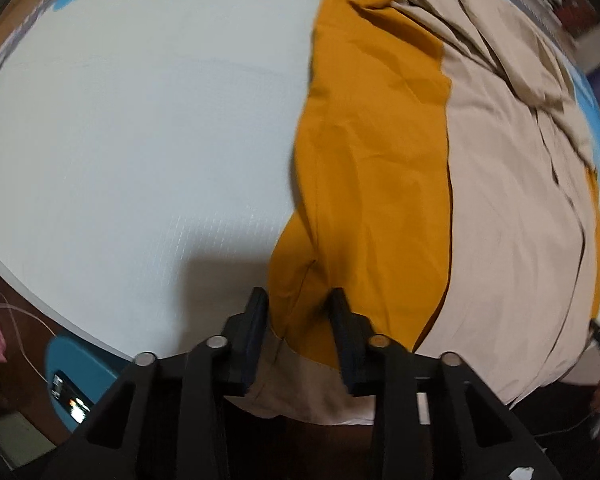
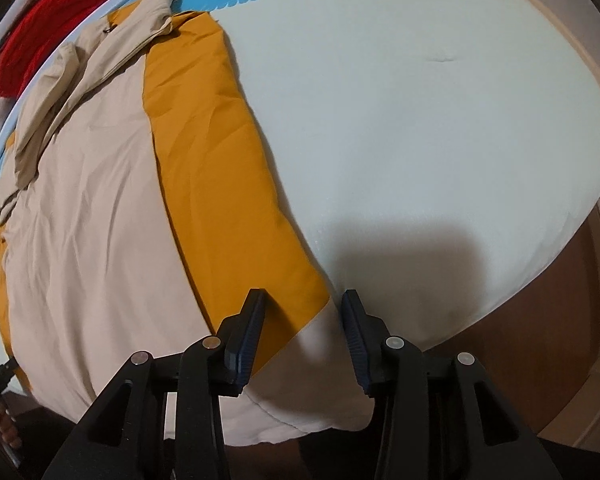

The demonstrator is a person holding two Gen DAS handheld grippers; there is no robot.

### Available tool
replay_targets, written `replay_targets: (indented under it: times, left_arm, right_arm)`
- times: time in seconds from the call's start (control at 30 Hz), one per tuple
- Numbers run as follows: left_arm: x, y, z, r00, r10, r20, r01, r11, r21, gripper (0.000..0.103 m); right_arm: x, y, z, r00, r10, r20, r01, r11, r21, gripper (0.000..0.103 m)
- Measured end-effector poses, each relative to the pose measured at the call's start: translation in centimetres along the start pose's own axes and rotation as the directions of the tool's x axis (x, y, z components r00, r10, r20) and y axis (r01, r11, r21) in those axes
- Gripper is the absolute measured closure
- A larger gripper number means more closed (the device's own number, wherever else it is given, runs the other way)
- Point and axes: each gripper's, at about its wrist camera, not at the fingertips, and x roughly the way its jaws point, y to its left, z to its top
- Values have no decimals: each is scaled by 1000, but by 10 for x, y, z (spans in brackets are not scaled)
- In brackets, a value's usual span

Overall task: Fold large clothes
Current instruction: 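Grasp the jacket hem with the left tool while the right tool grasps it too, then lift the hem with both tools and fold it toward the hood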

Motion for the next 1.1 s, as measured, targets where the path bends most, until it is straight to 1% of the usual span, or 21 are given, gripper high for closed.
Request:
replay_targets:
  times: [0.03,0.1,0.17,0.23,0.33,0.37,0.5,0.57,0.63,0.67,0.7,0.73,0.83,0.9,0.93,0.97,1.1]
  left_arm:
    - [-1,-1,-1,1000,7,2,-7,1000,8,80]
    - [-2,-1,-4,1000,15,6,-15,1000,17,81]
    - [-2,-1,-6,1000,25,3,-25,999,25,81]
    - [-1,-3,-6,999,38,1,-38,999,30,78]
    - [-1,-5,-6,999,45,-2,-45,998,31,75]
    - [-1,-4,-6,999,45,-3,-45,998,32,75]
    - [-1,-2,-10,999,51,-3,-50,998,39,75]
    - [-1,-2,-10,998,57,-2,-57,997,50,76]
    - [-2,-4,-12,998,59,2,-59,996,61,83]
    - [-3,-8,-12,998,58,6,-58,996,65,86]
    - [-5,-9,-12,999,43,11,-44,997,69,94]
    - [-9,-16,-11,999,28,19,-30,997,76,97]
    - [-28,-25,-14,998,2,67,-10,993,114,99]
    - [-47,-31,-16,994,-43,98,28,989,148,99]
    - [-60,-35,-18,991,-70,114,50,983,174,100]
    - [-70,-39,-20,988,-88,125,63,979,195,100]
    - [-104,-48,-22,973,-164,164,117,958,263,100]
  right_arm:
    - [0,0,-1,1000,0,1,0,1000,-2,64]
    - [-1,2,-2,1000,-1,2,1,1000,-10,73]
    - [-3,3,-5,1000,0,2,0,1000,-20,74]
    - [-3,4,-6,1000,-5,2,5,1000,-26,74]
    - [-3,5,-8,1000,-15,-1,14,999,-31,73]
    - [-2,4,-4,1000,-17,-2,17,999,-35,73]
    - [-2,10,-5,999,-41,0,41,997,-63,72]
    - [-2,13,-6,999,-46,1,46,996,-73,73]
    - [-3,15,-6,999,-45,2,45,996,-80,83]
    - [-5,17,-7,1000,-28,3,28,996,-85,90]
    - [-5,21,-6,1000,-21,6,21,996,-88,93]
    - [-6,22,-6,1000,-19,12,20,996,-92,93]
    - [-20,22,-6,999,17,49,-13,997,-75,95]
    - [-39,23,-5,993,73,94,-67,996,-63,97]
    - [-47,23,-5,988,100,114,-93,994,-66,97]
    - [-62,28,-5,980,139,145,-128,988,-83,97]
    - [-105,35,-4,948,223,229,-192,970,-149,98]
